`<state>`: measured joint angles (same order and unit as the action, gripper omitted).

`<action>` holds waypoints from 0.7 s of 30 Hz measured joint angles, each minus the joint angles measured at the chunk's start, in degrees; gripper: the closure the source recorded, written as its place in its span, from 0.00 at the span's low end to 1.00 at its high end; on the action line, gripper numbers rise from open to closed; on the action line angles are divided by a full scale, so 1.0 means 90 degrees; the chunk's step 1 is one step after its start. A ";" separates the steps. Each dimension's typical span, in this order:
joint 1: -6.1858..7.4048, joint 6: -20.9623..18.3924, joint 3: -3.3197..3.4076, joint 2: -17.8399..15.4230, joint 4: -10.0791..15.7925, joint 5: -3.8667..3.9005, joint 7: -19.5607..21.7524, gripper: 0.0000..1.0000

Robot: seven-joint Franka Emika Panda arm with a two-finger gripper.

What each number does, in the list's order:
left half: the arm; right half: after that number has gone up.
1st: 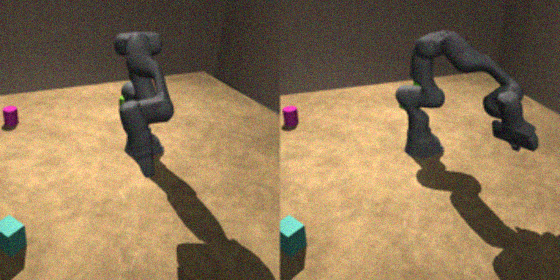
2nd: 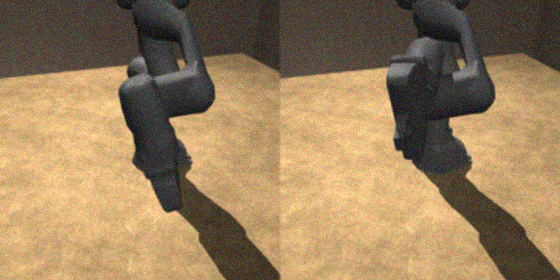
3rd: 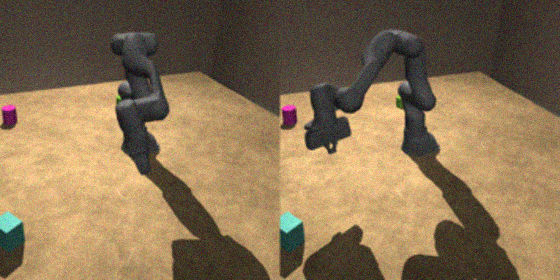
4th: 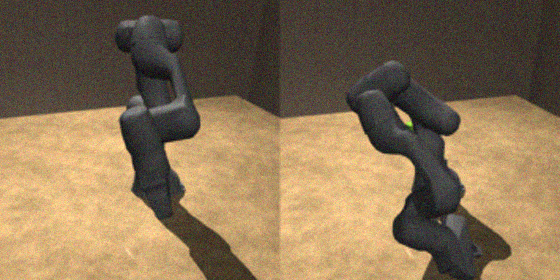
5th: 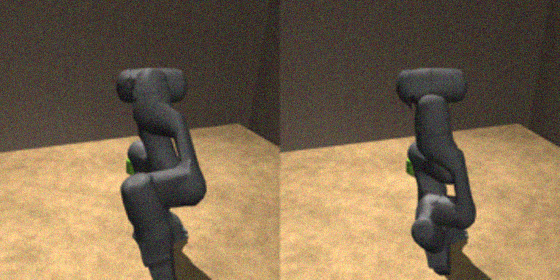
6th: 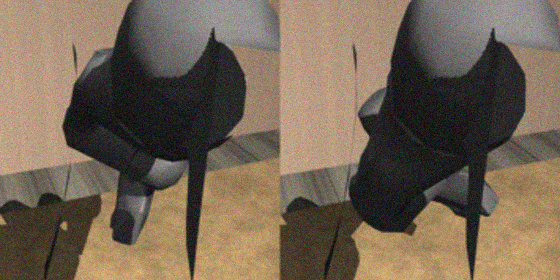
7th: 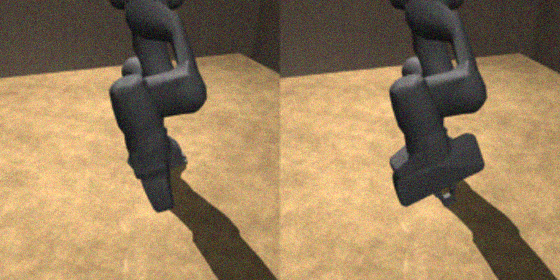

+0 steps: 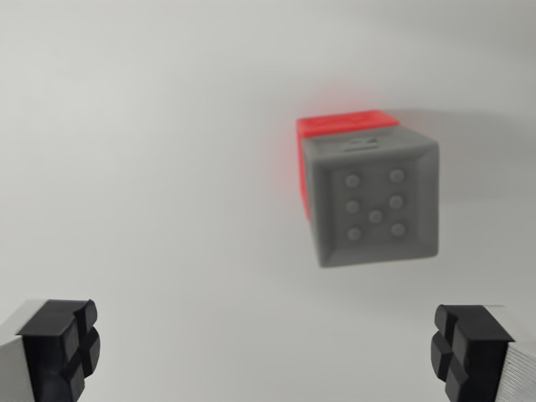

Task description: Destack cube

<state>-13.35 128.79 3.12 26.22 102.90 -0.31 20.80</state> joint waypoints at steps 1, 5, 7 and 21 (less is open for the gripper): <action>-0.0028 0.0024 -0.0002 0.0058 -0.0039 -0.0012 -0.0081 0.00; -0.0145 0.0110 -0.0010 0.0319 -0.0210 -0.0049 -0.0391 0.00; -0.0189 0.0138 -0.0017 0.0411 -0.0277 -0.0060 -0.0501 0.00; -0.0487 0.0461 -0.0078 0.1202 -0.0745 -0.0136 -0.1192 0.00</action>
<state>-17.73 132.94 2.43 37.03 96.20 -1.53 10.07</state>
